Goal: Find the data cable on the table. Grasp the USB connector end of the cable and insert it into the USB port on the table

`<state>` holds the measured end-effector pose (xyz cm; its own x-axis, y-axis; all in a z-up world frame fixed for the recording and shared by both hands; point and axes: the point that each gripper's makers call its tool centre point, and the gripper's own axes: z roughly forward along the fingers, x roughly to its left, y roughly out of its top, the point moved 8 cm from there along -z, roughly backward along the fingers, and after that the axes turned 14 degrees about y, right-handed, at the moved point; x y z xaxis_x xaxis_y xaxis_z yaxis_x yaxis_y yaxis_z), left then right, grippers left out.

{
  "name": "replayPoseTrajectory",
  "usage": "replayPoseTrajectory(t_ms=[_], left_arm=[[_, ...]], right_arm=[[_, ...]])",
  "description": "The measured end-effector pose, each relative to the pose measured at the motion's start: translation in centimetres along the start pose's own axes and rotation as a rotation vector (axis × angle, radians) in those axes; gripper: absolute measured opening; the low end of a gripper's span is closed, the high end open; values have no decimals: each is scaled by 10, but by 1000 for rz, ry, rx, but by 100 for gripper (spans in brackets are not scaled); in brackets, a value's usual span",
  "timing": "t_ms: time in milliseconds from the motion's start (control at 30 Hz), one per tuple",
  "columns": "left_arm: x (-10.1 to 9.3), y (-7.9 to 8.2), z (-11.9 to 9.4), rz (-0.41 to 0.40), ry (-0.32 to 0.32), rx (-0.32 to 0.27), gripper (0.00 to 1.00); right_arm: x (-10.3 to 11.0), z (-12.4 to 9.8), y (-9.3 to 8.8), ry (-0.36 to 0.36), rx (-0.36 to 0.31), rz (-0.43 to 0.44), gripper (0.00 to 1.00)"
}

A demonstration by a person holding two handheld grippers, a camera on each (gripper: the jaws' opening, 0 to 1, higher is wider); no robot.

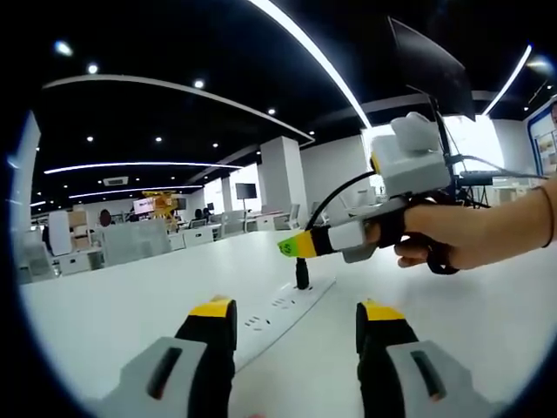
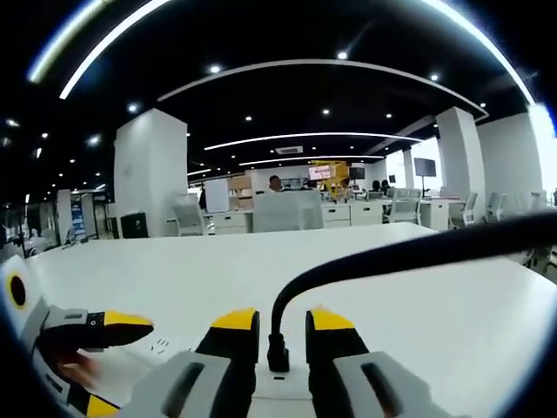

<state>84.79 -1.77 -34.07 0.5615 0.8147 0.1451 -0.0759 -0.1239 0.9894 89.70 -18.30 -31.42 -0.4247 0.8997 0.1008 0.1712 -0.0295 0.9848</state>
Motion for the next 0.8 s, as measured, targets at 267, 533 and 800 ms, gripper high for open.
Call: replayPoseTrajectory(t_ms=[267, 533, 800], left_arm=[[2, 2, -1, -41, 9, -14, 57], [4, 7, -15, -231, 15, -53, 63], [-3, 8, -41, -263, 48, -50, 63]], right_arm=[[4, -6, 2, 9, -3, -4, 32], [13, -25, -4, 11, -32, 48, 39], [33, -52, -4, 27, -58, 37, 41]])
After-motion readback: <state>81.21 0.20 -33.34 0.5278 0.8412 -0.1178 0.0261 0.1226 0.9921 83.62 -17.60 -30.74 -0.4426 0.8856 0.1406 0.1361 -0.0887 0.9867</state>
